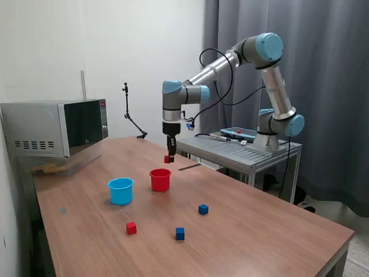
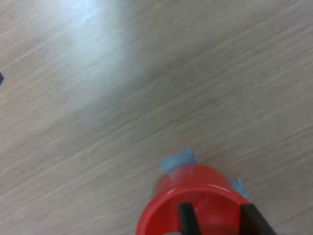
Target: Place red objects in the red bin, and blue objects in the blue bin.
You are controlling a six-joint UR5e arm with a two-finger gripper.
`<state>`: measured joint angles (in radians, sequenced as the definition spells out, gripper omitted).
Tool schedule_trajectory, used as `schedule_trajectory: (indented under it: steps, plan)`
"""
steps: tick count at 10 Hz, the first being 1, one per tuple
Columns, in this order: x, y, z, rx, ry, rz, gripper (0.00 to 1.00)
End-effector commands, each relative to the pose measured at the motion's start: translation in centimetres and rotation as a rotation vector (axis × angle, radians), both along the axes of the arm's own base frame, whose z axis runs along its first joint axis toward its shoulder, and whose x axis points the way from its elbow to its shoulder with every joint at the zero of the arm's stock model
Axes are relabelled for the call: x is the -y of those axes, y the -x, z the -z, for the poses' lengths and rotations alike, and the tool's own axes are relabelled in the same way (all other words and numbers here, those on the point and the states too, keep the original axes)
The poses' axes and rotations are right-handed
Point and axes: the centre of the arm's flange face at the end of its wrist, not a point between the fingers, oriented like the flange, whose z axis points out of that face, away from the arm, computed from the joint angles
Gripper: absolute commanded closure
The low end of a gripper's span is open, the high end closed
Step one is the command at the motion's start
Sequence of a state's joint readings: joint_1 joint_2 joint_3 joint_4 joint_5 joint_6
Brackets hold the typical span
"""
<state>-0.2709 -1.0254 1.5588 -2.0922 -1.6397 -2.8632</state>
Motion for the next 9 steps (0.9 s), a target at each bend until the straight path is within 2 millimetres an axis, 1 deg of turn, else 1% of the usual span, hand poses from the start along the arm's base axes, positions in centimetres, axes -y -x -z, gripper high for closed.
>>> schedule_trajectory:
  steps: [1, 3, 6, 9]
  plan:
    - [-0.3, 0.4, 0.9, 0.012, 0.005, -0.02, 1.0]
    - [-0.5, 1.4, 0.6, -0.002, 0.003, -0.044, 1.0]
    - [-0.7, 1.9, 0.8, -0.003, 0.003, -0.069, 1.0]
    - [-0.9, 2.2, 1.6, 0.006, 0.007, -0.066, 1.0]
